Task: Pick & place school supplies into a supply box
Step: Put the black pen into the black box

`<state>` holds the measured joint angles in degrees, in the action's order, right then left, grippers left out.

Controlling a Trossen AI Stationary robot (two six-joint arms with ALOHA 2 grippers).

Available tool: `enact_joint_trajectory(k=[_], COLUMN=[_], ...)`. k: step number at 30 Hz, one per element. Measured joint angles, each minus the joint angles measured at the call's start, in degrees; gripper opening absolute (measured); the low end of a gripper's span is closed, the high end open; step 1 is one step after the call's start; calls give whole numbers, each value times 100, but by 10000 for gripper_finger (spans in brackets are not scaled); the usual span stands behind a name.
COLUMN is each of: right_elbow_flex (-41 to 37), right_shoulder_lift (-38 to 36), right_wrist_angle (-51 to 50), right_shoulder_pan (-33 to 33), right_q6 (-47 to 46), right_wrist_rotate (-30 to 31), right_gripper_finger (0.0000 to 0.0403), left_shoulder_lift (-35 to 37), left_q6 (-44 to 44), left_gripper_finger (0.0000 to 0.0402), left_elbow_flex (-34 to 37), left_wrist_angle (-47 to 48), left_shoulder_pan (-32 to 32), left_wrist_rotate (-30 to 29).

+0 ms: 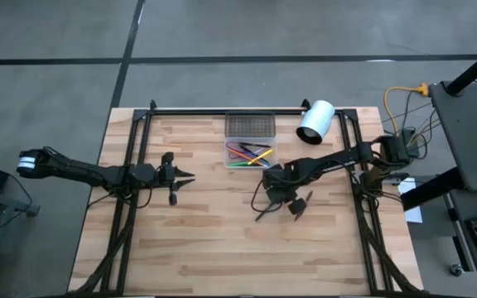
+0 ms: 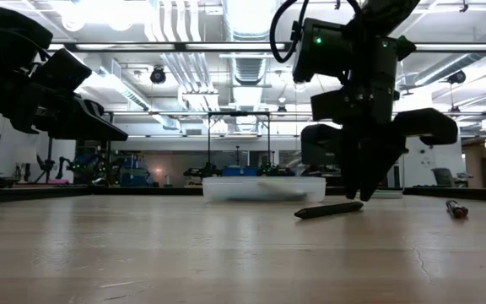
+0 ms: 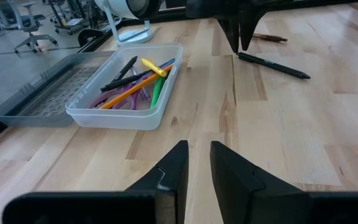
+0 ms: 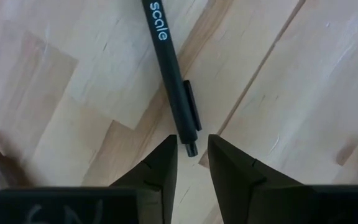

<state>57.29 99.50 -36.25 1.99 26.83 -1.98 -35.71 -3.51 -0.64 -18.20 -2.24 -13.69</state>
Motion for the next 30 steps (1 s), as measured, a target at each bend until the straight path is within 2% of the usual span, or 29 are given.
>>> enact_joint_trajectory(k=[18, 26, 30], right_elbow_flex=[-410, -414, -416], right_shoulder_lift=[-13, -13, -13], right_wrist_angle=[564, 539, 538], right_shoulder_pan=[25, 25, 25], right_q6=[355, 279, 225], right_wrist_rotate=[44, 39, 43], right_gripper_finger=[74, 20, 16], left_shoulder_lift=[-1, -1, 1], left_q6=[0, 0, 0], left_gripper_finger=[52, 52, 52], left_elbow_flex=[0, 0, 0], left_wrist_angle=[-2, -1, 0], left_shoulder_pan=[-1, -1, 1], left_wrist_rotate=[-2, 0, 0])
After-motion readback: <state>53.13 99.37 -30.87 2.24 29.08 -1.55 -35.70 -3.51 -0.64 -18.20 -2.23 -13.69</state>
